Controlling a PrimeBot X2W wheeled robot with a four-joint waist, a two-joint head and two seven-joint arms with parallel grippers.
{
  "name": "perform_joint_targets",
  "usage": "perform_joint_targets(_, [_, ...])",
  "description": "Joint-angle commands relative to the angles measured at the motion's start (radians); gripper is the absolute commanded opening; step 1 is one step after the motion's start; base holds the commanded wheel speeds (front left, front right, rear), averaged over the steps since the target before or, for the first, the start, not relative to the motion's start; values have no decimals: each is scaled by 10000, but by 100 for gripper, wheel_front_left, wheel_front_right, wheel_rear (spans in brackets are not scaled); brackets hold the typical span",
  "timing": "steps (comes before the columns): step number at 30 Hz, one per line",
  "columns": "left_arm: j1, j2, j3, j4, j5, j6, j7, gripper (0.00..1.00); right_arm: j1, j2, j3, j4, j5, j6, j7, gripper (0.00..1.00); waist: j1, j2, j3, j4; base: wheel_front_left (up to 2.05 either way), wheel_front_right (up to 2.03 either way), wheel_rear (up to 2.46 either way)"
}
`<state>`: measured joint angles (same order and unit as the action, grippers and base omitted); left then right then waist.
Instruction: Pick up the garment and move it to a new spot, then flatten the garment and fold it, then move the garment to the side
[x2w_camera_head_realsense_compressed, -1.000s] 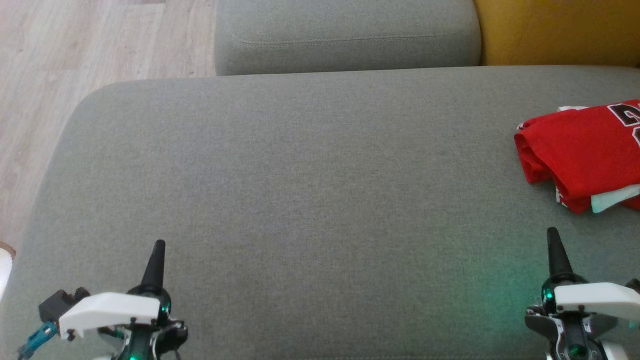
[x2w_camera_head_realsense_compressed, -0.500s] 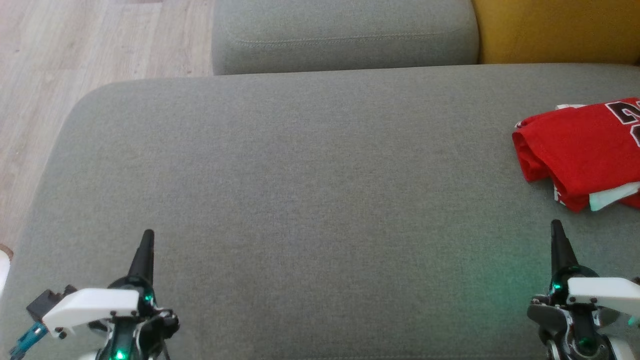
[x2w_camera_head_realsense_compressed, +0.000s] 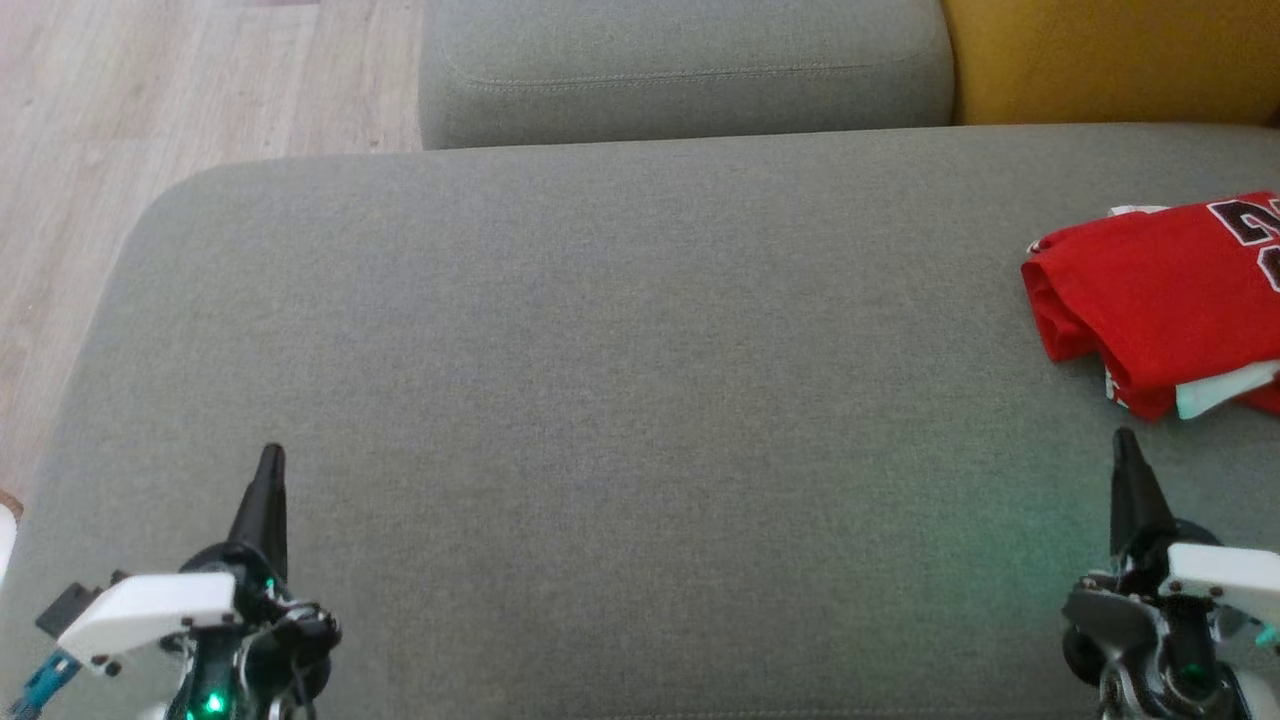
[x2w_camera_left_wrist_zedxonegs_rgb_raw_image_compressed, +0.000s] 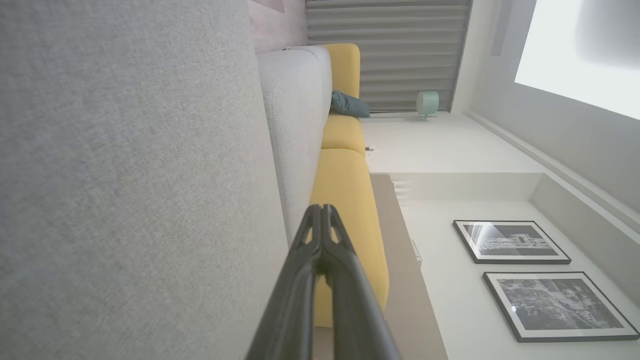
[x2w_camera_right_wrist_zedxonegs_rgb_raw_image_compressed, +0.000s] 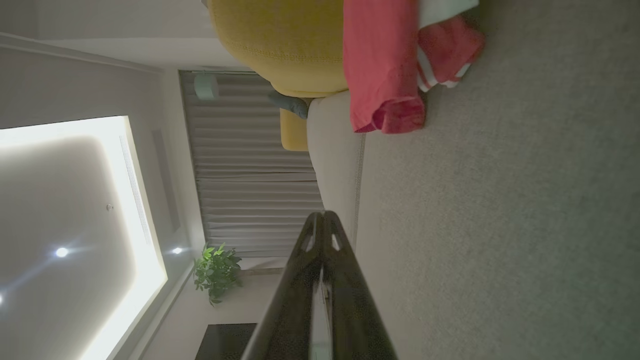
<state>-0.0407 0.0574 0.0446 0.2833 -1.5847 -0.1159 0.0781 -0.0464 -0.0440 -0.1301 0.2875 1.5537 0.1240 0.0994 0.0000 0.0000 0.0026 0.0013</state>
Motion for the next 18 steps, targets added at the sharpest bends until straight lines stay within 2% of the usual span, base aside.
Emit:
perform_joint_targets(1, [-633,115,390,-386,-291,-120,100,0,-600,-61,176,-421,371,67,106,0,0,0,3,-6,0,0,0])
perform_joint_targets(18, [-655,82,481,-389,-414,-148,181,0,-616,-62,163,-428,549,67,138,0,0,0,5,-13,0,0,0])
